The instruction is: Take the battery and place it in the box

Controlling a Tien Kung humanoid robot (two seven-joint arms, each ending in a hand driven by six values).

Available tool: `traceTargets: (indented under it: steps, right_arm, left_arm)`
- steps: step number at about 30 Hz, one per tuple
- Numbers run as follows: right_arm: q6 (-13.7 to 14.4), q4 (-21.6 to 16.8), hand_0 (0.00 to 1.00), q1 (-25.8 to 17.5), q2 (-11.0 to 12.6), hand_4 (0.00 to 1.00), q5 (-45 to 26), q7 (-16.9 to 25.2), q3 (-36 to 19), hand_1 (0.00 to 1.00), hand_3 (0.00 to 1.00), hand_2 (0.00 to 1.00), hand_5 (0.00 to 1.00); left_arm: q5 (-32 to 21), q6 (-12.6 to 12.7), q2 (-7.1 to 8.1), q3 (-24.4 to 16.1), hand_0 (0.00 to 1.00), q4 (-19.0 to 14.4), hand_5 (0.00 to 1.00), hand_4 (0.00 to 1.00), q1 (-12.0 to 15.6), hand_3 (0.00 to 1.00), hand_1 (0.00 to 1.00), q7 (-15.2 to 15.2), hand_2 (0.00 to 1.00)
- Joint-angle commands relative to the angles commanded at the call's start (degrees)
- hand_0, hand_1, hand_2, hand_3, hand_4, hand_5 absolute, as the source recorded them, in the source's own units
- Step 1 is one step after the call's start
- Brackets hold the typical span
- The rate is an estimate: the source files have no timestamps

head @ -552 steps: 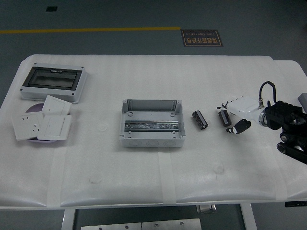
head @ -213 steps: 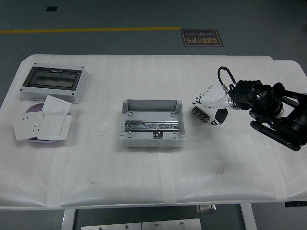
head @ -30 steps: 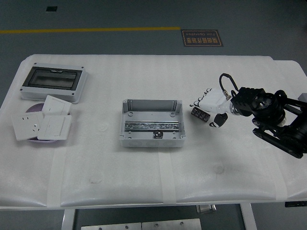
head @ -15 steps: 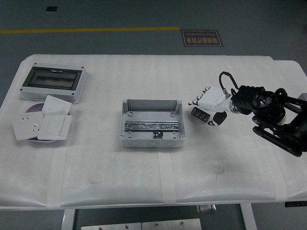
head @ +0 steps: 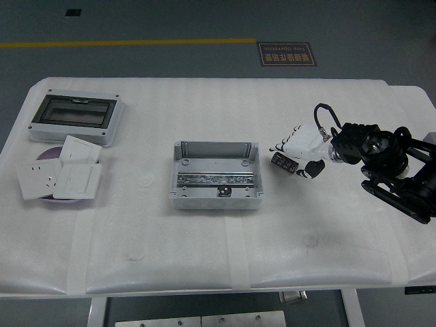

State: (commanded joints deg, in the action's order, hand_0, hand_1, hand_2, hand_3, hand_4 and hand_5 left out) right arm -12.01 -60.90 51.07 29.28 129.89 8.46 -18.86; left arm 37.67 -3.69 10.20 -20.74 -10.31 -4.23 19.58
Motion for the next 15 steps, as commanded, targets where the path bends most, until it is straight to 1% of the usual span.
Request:
traceTargets:
  steps: [4,5,15]
  right_arm:
    - [0.2,0.2,0.857,-0.3,-0.2,0.517,-0.4,-0.1,0.1,0.74,0.961,0.845,0.096]
    - [0.2,0.3,0.851,-0.4,-0.2,0.474,-0.5,-0.2,0.1,0.735,0.956,0.844,0.057]
    - [1.1,0.5,0.849,-0.9,-0.6,0.469,-2.0,-0.7,0.6,0.732,0.955,0.84,0.053]
  left_arm:
    - [-0.6,0.0,0.0,0.6,0.68,0.0,0.326,0.628,-0.1,0.636,0.677,-0.2,0.581]
    - [-0.8,0.1,-0.01,0.8,0.68,0.0,0.326,0.627,-0.1,0.636,0.677,-0.2,0.582]
    - [-1.3,0.1,-0.08,1.2,0.679,0.0,0.329,0.628,-0.2,0.636,0.677,-0.4,0.582]
